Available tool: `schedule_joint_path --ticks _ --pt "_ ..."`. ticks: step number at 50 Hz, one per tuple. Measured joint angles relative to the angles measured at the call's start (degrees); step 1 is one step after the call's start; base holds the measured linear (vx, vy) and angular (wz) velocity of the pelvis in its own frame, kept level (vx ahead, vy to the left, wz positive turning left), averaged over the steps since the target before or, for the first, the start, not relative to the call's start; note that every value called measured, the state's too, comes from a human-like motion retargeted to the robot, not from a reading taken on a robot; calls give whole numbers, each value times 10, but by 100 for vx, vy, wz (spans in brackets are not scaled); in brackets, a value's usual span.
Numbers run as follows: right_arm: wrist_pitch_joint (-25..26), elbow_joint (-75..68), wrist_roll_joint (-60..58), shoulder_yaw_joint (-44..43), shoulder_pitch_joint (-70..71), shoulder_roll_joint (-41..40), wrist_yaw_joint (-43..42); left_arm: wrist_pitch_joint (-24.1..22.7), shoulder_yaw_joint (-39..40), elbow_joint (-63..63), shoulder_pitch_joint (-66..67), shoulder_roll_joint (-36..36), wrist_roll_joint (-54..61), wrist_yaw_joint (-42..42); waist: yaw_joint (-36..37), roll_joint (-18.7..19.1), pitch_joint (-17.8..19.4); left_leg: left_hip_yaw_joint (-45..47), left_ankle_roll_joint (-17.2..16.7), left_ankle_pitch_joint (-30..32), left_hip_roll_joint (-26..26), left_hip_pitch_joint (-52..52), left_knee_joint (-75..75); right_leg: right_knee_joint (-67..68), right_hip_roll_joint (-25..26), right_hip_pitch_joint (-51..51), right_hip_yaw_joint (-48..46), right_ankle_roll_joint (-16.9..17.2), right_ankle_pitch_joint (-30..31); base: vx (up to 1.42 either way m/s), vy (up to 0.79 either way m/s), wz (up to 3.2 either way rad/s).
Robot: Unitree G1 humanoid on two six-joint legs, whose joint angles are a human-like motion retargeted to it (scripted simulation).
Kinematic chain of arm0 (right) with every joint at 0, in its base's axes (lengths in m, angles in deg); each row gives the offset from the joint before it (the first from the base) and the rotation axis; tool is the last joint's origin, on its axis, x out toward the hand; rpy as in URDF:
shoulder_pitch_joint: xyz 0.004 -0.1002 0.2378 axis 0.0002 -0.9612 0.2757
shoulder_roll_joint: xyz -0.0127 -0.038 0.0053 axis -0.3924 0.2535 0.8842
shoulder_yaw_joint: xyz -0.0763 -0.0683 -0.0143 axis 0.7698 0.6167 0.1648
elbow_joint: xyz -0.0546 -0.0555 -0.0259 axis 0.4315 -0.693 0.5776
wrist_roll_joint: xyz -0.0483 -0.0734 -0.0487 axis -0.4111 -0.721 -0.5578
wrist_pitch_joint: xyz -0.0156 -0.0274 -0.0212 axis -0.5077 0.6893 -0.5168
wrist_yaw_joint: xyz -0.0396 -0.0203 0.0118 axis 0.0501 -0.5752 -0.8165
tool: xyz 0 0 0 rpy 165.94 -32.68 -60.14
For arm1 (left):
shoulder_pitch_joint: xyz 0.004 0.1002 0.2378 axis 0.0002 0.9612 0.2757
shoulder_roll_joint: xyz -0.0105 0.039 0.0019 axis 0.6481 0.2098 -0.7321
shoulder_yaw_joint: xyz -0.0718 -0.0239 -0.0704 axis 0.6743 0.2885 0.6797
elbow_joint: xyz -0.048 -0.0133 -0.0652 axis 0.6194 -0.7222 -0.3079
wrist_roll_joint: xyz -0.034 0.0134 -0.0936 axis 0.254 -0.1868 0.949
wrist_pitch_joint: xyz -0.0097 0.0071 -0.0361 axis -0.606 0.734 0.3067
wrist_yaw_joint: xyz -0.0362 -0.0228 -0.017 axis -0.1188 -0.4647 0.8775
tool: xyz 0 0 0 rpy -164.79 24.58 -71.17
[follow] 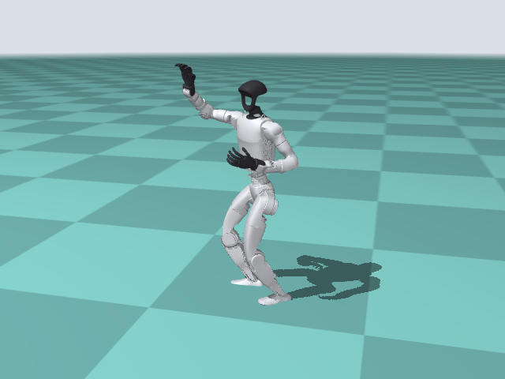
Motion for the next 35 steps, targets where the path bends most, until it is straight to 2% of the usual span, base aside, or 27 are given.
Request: schedule_joint_path --ticks 4,7,11,13,15,18,21,23,25,28,30,32,33,35 --pt "-22 24 55 104 48 -69 70 11 -35 -6 -94 -39 3 5 -73 39 -8 15 0 -10 10 -17 25 22 2 -20 10 -4 -8 0 0 0" --pt "-47 132 113 96 -85 -112 159 8 -65 -19 -247 -61 -17 -8 -154 80 -9 22 2 -19 15 -18 26 34 5 -29 17 -2 -6 0 0 0" --pt "-67 266 192 -56 -542 -206 323 -22 -74 -72 -472 -52 -24 -48 -281 125 -6 19 1 -14 4 26 -25 60 -1 -21 25 1 13 0 0 0" --pt "-63 250 207 -140 -782 -255 383 -47 -61 -100 -552 -35 -15 -82 -336 151 1 15 -1 -3 -4 58 -63 85 0 -18 30 -6 25 0 0 0" --pt "-54 190 211 -222 -985 -302 405 -71 -32 -123 -600 0 -5 -120 -384 179 13 7 -8 11 -8 81 -93 100 16 -14 39 -4 38 3 1 -1" --pt "-31 56 217 -334 -1199 -390 401 -101 20 -136 -616 65 17 -152 -419 205 23 -4 -18 40 -16 101 -118 87 40 -2 48 10 62 0 -1 -7" --pt "-12 -69 226 -393 -1279 -472 378 -117 73 -124 -590 99 41 -144 -401 202 21 -5 -19 47 -25 99 -102 67 36 14 36 4 40 -3 -5 -37" --pt "-9 -132 224 -401 -1251 -497 340 -120 107 -103 -553 89 63 -123 -356 192 16 -4 -19 37 -25 91 -76 42 37 35 14 -10 0 -5 -4 -58" --pt "-13 -145 216 -386 -1169 -486 285 -118 126 -78 -507 49 83 -104 -293 167 11 0 -19 24 -23 75 -31 22 36 54 -2 -18 -41 -7 -1 -62" --pt "-40 -77 190 -337 -910 -393 166 -95 122 -7 -405 -41 126 -57 -179 133 30 -2 -11 0 4 44 46 -15 67 77 -19 -16 -60 -8 4 -66" --pt "-48 5 160 -304 -714 -278 108 -68 81 28 -324 -78 139 -22 -108 109 47 -7 -8 -2 11 18 78 -23 78 69 -18 -8 -56 -9 7 -60" --pt "-30 14 123 -206 -466 -138 79 -32 18 43 -236 -79 146 17 -49 87 61 -4 -8 7 4 -4 80 -13 74 39 -4 0 -44 -9 7 -61" --pt "-20 -12 108 -125 -328 -86 76 -17 -13 44 -195 -68 151 36 -26 73 68 -1 -9 14 -6 -12 75 0 64 22 4 1 -39 -8 5 -50" --pt "-2 -76 90 63 -70 -53 86 4 -40 37 -128 -51 161 63 -13 53 77 4 -7 27 -26 -23 61 23 43 -9 15 3 -29 -8 5 -33"
